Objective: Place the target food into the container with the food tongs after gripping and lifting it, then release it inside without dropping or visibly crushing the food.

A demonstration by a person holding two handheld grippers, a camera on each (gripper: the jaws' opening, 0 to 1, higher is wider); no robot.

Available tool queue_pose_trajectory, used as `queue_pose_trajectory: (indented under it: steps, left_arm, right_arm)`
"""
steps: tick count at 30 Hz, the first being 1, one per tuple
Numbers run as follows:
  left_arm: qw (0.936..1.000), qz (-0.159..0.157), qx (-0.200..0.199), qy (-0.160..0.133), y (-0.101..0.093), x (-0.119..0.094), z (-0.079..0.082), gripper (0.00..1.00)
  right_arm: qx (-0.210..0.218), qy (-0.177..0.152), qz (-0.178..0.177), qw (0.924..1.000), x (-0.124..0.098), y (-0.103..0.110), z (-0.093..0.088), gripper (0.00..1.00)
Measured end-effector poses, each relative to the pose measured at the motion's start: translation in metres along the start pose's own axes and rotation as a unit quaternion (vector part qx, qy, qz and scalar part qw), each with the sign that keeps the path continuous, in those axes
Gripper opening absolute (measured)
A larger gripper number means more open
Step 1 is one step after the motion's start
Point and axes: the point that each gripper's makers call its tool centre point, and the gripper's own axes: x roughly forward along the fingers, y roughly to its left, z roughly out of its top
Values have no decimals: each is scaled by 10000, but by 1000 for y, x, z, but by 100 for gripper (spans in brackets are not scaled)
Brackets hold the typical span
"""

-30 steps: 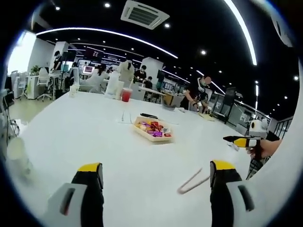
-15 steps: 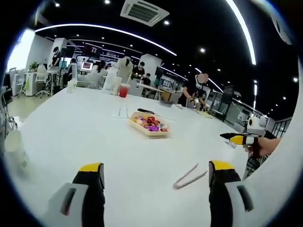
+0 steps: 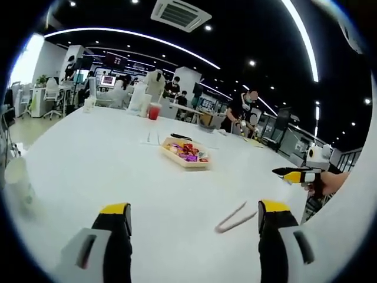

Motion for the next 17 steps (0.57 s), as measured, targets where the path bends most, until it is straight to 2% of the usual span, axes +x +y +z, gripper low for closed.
queue_pose_trajectory:
  steps: [9,17]
  left_arm:
    - [9999,14,-126,-36,8,-3,-8,87]
    - [9998,-152,-84,-49,9,2,-10,86]
  right_arm:
    - [-49,169,-59,9998,2,6,-6,69]
    - [-65,199,-189,9996,4,10,-7,69]
